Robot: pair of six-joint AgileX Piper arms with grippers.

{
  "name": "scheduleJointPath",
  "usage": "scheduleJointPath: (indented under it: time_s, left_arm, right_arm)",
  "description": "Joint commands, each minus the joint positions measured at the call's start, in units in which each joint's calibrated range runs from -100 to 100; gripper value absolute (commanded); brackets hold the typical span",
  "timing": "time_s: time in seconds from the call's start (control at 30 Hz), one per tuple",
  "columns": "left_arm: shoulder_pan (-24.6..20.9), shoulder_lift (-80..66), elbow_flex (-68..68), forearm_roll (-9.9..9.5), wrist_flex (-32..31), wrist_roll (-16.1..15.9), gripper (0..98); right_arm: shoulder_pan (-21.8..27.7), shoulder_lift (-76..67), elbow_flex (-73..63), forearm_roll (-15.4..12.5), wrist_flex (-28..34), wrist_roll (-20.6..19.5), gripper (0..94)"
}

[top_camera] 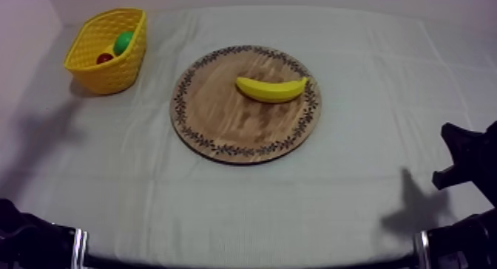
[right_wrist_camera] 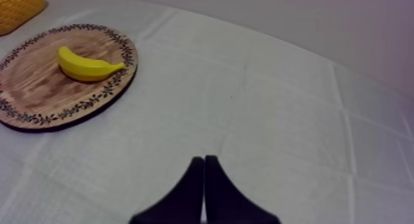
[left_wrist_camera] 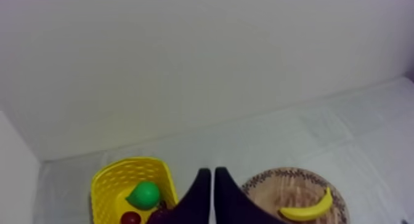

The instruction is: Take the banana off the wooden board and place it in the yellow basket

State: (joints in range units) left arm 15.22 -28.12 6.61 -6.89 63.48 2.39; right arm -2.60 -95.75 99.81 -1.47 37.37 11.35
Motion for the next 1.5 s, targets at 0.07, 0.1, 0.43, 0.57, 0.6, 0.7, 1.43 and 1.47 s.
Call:
scheduleJointPath:
  time_s: [0.07,0.1,0.43,0.57,0.6,0.7,1.43,1.47]
  left_arm:
    - [2.3,5.0,-7.1,-0.62,2.3,0.1,0.0]
    - [2.9,5.9,-8.0,-0.78,2.9,0.1,0.0]
    - [9.2,12.5,-12.6,-2.28,7.4,1.0,0.0]
    - [11.2,15.6,-14.7,-2.90,8.4,1.7,0.0]
    - [11.6,16.4,-15.3,-3.07,8.6,1.9,0.0]
    - [12.7,19.0,-17.1,-3.59,9.1,2.7,0.0]
    - [19.6,42.1,-28.6,-8.03,9.5,3.7,0.0]
    - [19.7,42.8,-28.2,-7.99,8.3,2.8,0.0]
  right_arm:
    - [0.0,0.0,0.0,0.0,0.0,0.0,0.3]
    - [0.0,0.0,0.0,0.0,0.0,0.0,0.3]
    - [0.0,0.0,0.0,0.0,0.0,0.0,0.3]
    - [0.0,0.0,0.0,0.0,0.0,0.0,0.3]
    - [0.0,0.0,0.0,0.0,0.0,0.0,0.3]
    - [0.0,0.0,0.0,0.0,0.0,0.0,0.3]
    - [0.0,0.0,0.0,0.0,0.0,0.0,0.3]
    - [0.0,0.0,0.0,0.0,0.0,0.0,0.3]
